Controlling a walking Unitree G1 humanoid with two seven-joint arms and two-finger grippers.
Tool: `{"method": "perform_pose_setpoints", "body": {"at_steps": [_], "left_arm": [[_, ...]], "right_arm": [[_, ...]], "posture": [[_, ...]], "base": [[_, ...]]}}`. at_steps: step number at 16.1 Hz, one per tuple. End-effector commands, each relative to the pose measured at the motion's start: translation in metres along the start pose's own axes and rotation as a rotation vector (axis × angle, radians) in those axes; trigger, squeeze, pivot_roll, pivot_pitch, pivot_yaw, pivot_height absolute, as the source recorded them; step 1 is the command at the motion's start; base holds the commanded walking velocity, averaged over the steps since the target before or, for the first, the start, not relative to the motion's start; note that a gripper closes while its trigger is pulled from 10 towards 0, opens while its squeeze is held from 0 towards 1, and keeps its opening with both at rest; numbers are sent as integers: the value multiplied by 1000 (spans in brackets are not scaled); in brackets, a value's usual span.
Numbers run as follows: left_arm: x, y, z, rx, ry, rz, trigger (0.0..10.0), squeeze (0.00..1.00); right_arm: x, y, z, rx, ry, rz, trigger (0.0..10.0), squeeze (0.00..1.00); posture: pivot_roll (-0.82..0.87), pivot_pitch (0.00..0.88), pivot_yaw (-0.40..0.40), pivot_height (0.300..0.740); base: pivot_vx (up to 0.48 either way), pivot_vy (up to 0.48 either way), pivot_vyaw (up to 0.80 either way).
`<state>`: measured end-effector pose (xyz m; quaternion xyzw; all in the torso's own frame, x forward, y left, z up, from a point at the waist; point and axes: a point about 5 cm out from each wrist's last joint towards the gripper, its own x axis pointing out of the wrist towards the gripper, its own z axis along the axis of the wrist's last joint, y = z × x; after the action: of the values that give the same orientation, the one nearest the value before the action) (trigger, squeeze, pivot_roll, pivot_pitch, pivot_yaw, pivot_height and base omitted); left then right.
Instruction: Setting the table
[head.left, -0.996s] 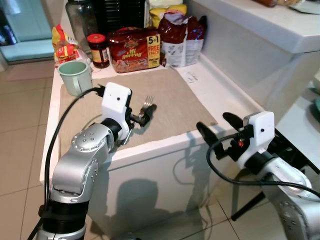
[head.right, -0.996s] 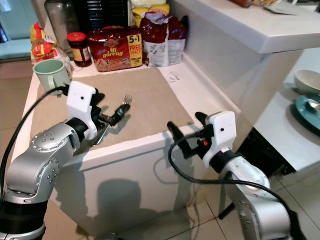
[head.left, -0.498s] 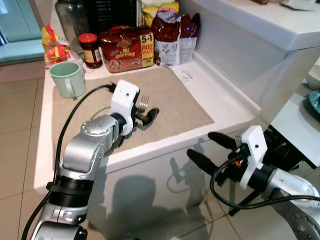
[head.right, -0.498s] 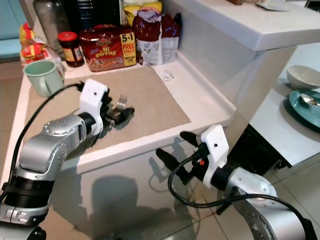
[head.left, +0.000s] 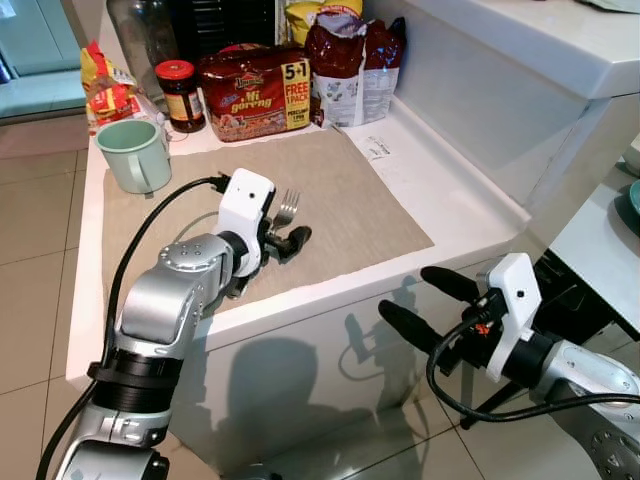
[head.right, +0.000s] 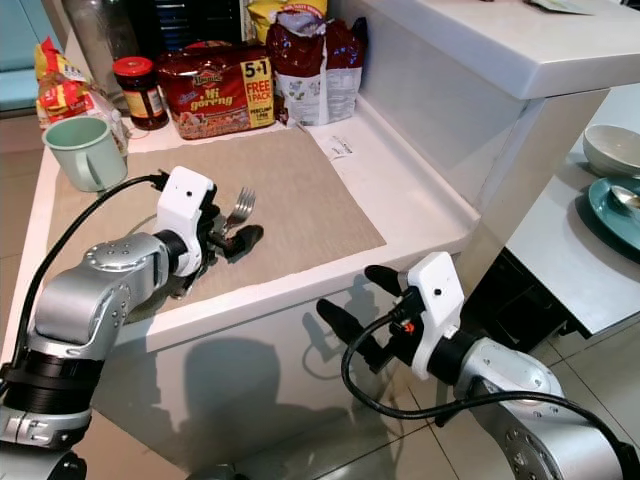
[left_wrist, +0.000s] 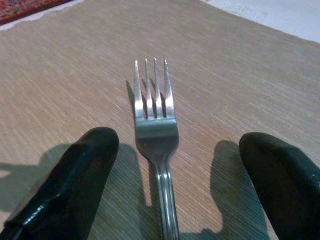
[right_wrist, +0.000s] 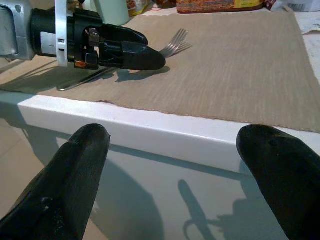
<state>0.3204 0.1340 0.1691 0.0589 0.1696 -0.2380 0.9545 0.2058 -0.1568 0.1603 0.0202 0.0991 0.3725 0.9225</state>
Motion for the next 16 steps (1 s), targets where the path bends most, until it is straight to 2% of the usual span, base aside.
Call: {"method": "perform_pose_setpoints", "body": {"at_steps": [1, 4, 5, 6, 7, 9, 16], "left_arm": [[-5, 1, 7, 0, -16, -5, 10000, 0], [-9, -2, 2, -7, 23, -37, 10000, 0], [-9, -2, 0, -10, 39, -41, 9216, 0], [-9, -3, -2, -14, 55, -44, 4392, 0], [-9, -3, -3, -18, 62, -41, 0, 0], [-10, -3, -7, -15, 93, -40, 0, 0], [-10, -3, -5, -23, 92, -32, 0, 0]], "right_arm": [[-4, 0, 3, -7, 3, -7, 10000, 0], [-4, 0, 2, 6, 11, -3, 10000, 0], [-4, 0, 2, 7, 13, 1, 10000, 0], [-3, 0, 2, 9, 14, 2, 10000, 0], [-4, 0, 2, 9, 14, 2, 10000, 0], [-5, 1, 2, 13, 17, 4, 10000, 0], [-4, 2, 0, 15, 21, 7, 10000, 0]], "posture": [[10, 24, 8, 740], [16, 29, 7, 740], [16, 29, 7, 740], [15, 29, 7, 740], [15, 29, 7, 740], [15, 31, 9, 740], [21, 28, 7, 740]], "base": [[0, 0, 0], [0, 0, 0], [0, 0, 0], [0, 0, 0], [0, 0, 0], [0, 0, 0], [0, 0, 0]]}}
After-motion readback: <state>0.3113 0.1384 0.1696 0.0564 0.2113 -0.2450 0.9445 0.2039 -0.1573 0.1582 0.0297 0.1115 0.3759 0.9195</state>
